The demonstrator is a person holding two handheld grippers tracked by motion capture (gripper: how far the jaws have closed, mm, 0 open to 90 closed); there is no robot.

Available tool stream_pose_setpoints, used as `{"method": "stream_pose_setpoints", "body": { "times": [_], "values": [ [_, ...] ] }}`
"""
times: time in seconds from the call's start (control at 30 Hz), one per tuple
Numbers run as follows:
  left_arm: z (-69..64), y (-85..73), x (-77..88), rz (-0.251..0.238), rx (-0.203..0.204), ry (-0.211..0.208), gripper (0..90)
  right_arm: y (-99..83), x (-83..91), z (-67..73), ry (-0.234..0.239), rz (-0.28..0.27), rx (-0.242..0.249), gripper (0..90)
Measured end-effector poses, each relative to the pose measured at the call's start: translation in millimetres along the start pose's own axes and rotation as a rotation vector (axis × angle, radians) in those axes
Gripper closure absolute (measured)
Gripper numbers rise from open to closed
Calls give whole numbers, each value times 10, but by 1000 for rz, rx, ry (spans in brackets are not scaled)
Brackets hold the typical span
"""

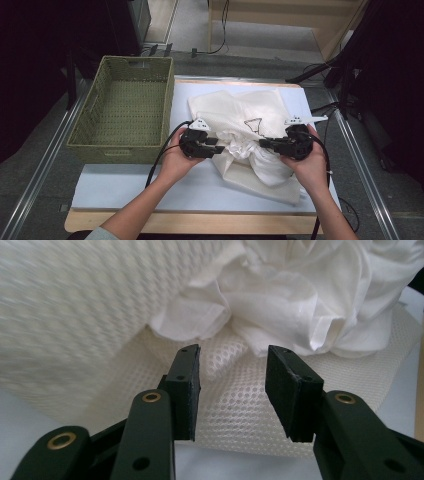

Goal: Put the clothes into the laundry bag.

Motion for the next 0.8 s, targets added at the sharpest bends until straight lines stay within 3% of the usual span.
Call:
{"method": "stream_pose_setpoints", "body": {
  "times": [0.07,0.17,0.3,0.4,0.53,0.8],
  "values": [
    [14,-41,-60,18,0,8,571,1,-1,3,3,-1,-4,875],
    [32,-59,-145,-1,3,14,574,-2,0,12,8,0,-24,877],
    [40,-79,-230,8,43,0,718,-12,-11,21,21,2,-25,877],
    [44,-92,-251,17,78,1,843,-13,-17,25,25,-3,11,876],
    [54,-82,-175,23,87,1,889,-8,-14,22,36,-18,17,874],
    [43,-87,71,13,122,-15,897,-19,-21,26,39,-15,15,872]
  ]
}}
Point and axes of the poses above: each handheld gripper's, and its own axes: x roughly backward along the jaws, y roughly out of its top, z roughly to its left, the point moved 9 cm from there along -x, roughly forward along the jaws, and after that the axes turned 12 degrees about -z, right-handed, at the moved point
